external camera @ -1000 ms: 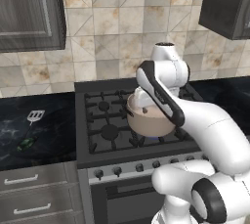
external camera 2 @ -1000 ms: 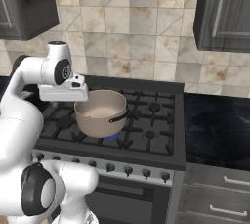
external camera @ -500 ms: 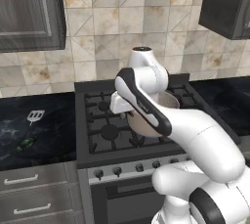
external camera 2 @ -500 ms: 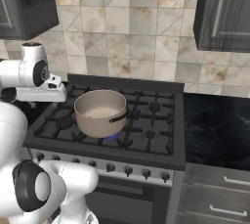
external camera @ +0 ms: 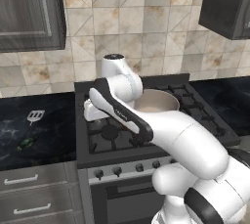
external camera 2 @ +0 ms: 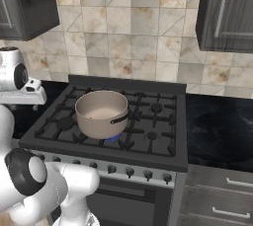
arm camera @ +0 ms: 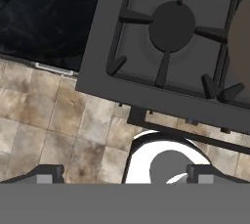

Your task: Put the eggplant and carrot in the pot. Retrieve the spatula and lightly stir the vegetables in the pot.

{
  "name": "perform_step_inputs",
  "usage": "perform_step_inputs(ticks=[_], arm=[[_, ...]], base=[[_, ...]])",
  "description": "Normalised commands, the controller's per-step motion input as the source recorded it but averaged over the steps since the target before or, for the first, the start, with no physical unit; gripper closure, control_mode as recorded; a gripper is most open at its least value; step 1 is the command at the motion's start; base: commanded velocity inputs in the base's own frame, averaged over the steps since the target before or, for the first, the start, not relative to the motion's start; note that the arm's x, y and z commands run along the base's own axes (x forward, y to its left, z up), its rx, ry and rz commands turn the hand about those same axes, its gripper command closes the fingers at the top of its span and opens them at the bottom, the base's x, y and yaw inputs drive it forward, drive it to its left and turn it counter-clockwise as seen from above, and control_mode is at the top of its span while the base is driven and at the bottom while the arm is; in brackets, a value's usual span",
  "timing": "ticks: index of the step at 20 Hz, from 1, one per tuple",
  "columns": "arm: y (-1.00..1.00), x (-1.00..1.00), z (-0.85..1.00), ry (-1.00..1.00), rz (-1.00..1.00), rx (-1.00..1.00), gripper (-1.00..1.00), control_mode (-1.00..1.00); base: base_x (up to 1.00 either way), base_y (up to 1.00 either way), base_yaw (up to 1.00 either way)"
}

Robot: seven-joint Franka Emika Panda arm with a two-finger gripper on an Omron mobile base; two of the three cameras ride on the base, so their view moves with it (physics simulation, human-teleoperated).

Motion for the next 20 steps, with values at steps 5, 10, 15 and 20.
perform_step_inputs(ticks=[5,10,15,20], arm=[[0.84,0.0,-0.13,0.0,-0.04,0.0,-1.0,-1.0],[0.92,0.02,-0.13,-0.02,-0.12,0.0,-1.0,-1.0],[0.86,0.14,-0.15,0.04,-0.25,0.0,-1.0,-1.0],[0.81,0.25,-0.1,0.0,-0.21,0.0,-1.0,-1.0]], base=[[0.0,0.0,0.0],[0.0,0.0,0.0],[0.0,0.0,0.0],[0.0,0.0,0.0]])
